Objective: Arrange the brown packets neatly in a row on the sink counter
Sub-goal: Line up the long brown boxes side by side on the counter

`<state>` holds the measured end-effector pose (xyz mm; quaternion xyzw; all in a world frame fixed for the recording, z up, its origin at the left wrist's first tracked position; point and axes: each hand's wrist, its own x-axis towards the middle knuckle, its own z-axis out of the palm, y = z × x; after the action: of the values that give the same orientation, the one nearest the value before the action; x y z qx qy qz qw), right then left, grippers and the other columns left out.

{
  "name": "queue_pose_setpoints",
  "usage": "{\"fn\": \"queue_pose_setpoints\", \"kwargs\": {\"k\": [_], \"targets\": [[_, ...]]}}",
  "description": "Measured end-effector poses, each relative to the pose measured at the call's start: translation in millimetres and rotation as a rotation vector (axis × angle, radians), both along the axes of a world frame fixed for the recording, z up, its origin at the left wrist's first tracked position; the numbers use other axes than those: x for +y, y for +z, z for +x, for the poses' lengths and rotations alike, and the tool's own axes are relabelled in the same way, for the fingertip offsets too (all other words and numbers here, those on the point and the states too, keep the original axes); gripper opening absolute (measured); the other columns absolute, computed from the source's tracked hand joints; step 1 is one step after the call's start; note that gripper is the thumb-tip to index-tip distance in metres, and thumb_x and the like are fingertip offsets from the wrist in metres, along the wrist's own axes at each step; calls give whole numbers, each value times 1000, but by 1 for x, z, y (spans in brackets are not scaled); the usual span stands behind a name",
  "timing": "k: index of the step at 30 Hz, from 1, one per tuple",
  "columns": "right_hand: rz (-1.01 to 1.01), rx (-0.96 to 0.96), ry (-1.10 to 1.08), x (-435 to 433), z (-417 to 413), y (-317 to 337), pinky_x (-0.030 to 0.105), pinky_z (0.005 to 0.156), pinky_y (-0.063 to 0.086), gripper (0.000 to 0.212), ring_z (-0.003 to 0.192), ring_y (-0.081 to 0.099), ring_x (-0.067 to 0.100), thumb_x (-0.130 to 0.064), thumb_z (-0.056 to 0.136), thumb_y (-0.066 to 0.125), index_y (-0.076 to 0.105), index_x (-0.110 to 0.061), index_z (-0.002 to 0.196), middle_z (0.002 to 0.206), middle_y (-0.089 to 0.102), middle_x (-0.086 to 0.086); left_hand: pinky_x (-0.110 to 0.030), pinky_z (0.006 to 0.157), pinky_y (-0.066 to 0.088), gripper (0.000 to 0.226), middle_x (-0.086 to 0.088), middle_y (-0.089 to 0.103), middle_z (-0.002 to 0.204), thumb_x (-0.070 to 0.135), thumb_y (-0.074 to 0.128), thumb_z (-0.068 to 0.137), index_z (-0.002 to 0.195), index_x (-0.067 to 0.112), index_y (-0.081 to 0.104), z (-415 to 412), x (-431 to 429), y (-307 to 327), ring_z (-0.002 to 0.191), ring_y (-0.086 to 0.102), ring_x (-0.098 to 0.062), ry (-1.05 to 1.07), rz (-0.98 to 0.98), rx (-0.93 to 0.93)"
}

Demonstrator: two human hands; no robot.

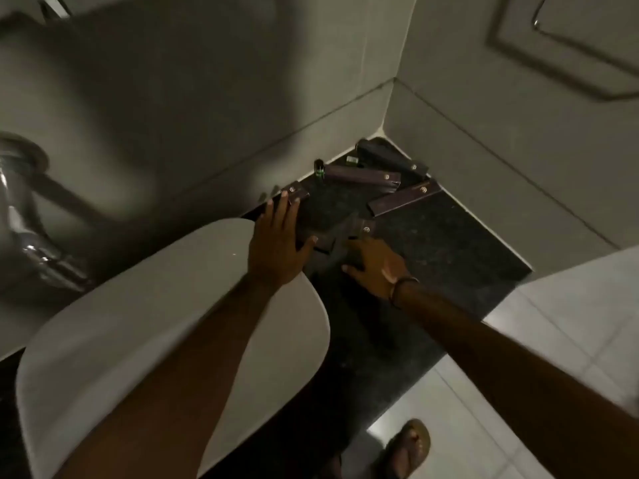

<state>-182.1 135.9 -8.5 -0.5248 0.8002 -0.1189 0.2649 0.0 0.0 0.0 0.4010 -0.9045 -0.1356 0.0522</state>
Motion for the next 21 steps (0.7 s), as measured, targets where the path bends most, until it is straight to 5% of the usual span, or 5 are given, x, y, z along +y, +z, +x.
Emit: {"fn": "queue_pose_setpoints", "kwargs": {"k": [4, 9, 14, 21], "targets": [[-127, 70, 68, -58, 34, -33, 42, 98, 48, 53, 127, 49, 28, -38, 92, 60, 48, -22, 142, 142, 47, 8, -54, 120, 32, 85, -13, 24, 170, 69, 29, 93, 161, 17, 29, -1, 0, -4, 156, 23, -40, 22, -40, 59], [-164, 166, -13, -65, 43, -63, 37, 87, 49, 45, 119, 49, 28, -38, 96, 54, 52, -22, 139, 135, 52, 8, -54, 118, 35, 77, -16, 34, 165, 62, 32, 96, 157, 16, 38, -2, -3, -12, 152, 30, -42, -2, -128, 75], [-204, 130, -143, 38, 35, -66, 39, 83, 54, 47, 120, 49, 28, -37, 94, 57, 55, -22, 139, 133, 54, 5, -52, 115, 36, 69, -15, 38, 163, 58, 37, 98, 152, 15, 45, 1, -5, -20, 150, 34, -42, -22, -173, 101], [-130, 87, -329, 178, 25, -69, 16, 70, 36, 50, 104, 48, 14, -45, 91, 61, 52, -31, 139, 123, 52, -2, -53, 112, 38, 61, -16, 42, 160, 54, 40, 97, 139, 14, 57, -1, -3, -17, 146, 39, -44, -25, -190, 134]]}}
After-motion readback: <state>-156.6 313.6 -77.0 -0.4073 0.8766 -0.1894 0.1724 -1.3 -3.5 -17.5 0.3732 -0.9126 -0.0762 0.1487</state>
